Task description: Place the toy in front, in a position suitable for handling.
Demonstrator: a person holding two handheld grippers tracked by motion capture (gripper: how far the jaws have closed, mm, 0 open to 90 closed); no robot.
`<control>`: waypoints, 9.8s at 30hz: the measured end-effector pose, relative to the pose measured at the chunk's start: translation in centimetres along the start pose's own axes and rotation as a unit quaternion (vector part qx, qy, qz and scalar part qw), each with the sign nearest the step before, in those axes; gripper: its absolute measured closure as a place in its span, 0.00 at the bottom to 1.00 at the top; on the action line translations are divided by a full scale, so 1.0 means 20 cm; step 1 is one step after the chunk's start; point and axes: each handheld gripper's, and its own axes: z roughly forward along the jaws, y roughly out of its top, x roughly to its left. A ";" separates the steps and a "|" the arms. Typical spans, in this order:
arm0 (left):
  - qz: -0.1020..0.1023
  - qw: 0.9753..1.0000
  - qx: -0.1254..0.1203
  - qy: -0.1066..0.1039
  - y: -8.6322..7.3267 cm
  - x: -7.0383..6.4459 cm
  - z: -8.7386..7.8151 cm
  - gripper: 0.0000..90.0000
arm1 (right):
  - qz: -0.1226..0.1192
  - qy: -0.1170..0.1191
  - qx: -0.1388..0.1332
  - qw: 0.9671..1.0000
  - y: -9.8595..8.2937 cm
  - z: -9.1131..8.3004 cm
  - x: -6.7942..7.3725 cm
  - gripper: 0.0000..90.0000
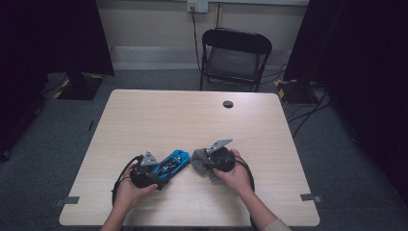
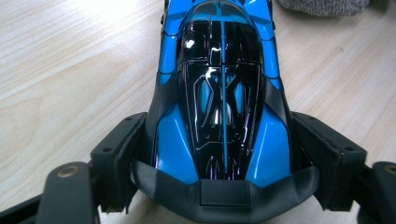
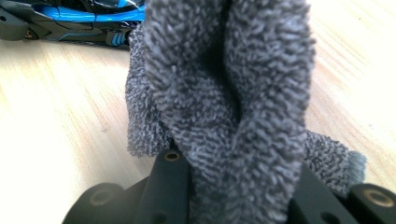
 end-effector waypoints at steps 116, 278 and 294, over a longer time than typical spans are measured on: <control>0.078 0.995 -0.012 -0.063 0.26 -0.17 0.11 0.30 | -0.052 0.047 0.003 0.998 0.04 -0.13 -0.04 0.85; -0.021 0.998 0.007 -0.057 0.07 -0.07 0.07 0.21 | -0.014 0.001 0.026 1.000 -0.21 -0.32 -0.11 0.83; -0.019 0.999 0.007 -0.050 0.08 -0.08 0.08 0.22 | 0.001 -0.012 0.029 1.000 -0.34 -0.33 -0.15 0.61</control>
